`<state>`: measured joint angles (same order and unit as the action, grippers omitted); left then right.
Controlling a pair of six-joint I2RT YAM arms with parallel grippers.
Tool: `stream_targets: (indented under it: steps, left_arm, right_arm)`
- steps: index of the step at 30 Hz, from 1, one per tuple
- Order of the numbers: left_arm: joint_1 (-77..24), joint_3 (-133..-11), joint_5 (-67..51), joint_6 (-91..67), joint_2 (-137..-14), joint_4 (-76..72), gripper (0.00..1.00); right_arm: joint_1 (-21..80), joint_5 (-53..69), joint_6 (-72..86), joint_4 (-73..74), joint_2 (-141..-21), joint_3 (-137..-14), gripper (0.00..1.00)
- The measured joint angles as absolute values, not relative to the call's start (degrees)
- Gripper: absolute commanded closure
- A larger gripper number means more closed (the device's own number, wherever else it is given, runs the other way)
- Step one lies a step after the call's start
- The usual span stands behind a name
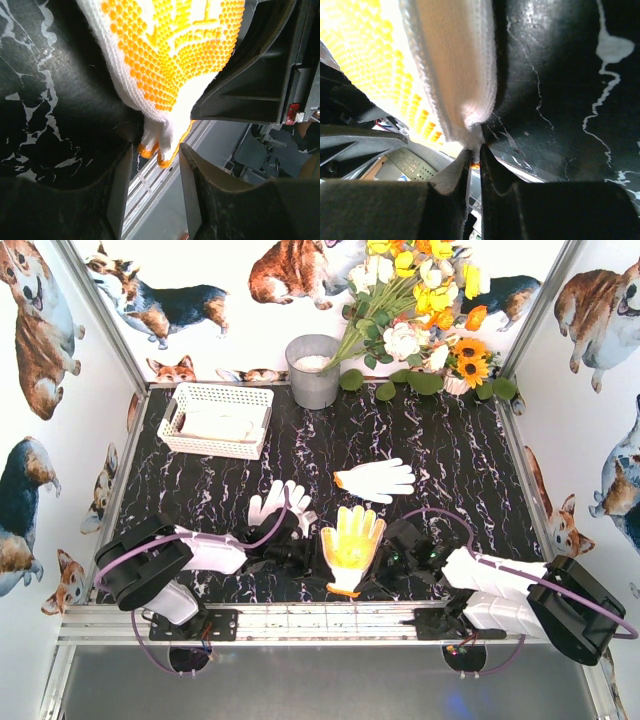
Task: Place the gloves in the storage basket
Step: Pair the glove with the glove.
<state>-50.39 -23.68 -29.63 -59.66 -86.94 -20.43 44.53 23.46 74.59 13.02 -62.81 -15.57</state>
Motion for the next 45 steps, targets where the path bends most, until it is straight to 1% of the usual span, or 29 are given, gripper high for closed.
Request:
stream_targets:
  steps: [9, 16, 28, 31, 34, 35, 37, 40, 42, 45]
  left_arm:
    - [-50.4, -21.9, -31.8, -62.8, -88.8, -26.3, 0.62]
    - [-51.0, -21.8, -33.4, -65.0, -92.5, -32.2, 0.65]
    - [-53.1, -22.4, -33.6, -67.5, -96.9, -39.0, 0.68]
    - [-54.0, -23.2, -33.6, -68.0, -98.5, -40.6, 0.72]
    - [-54.2, -23.4, -33.1, -68.2, -99.1, -40.9, 0.81]
    - [-54.2, -23.4, -32.9, -68.3, -99.1, -40.8, 0.84]
    - [-54.2, -23.4, -32.3, -68.4, -99.1, -40.3, 0.9]
    - [-54.2, -23.5, -32.1, -68.3, -98.8, -39.2, 0.99]
    - [-54.2, -23.6, -31.8, -68.2, -98.1, -37.7, 1.0]
    - [-53.6, -23.6, -31.9, -67.1, -96.2, -34.0, 1.0]
  right_arm:
    - [44.5, 24.2, 74.8, 12.8, -65.6, -16.5, 0.95]
    - [44.5, 24.3, 74.9, 12.6, -65.9, -16.6, 0.96]
    - [44.6, 23.9, 75.3, 11.6, -65.8, -16.5, 0.96]
    - [44.6, 23.9, 75.6, 11.2, -65.6, -16.3, 0.96]
    - [44.6, 23.9, 75.7, 10.8, -65.6, -16.1, 0.95]
    - [44.6, 23.8, 75.7, 10.6, -65.6, -16.1, 0.93]
    - [44.6, 23.7, 75.7, 10.5, -65.5, -16.1, 0.87]
    - [44.7, 23.1, 75.6, 10.9, -64.4, -16.1, 0.75]
    - [44.8, 21.6, 75.1, 12.2, -62.3, -16.1, 0.67]
    - [44.8, 18.9, 73.6, 16.5, -58.8, -16.7, 0.6]
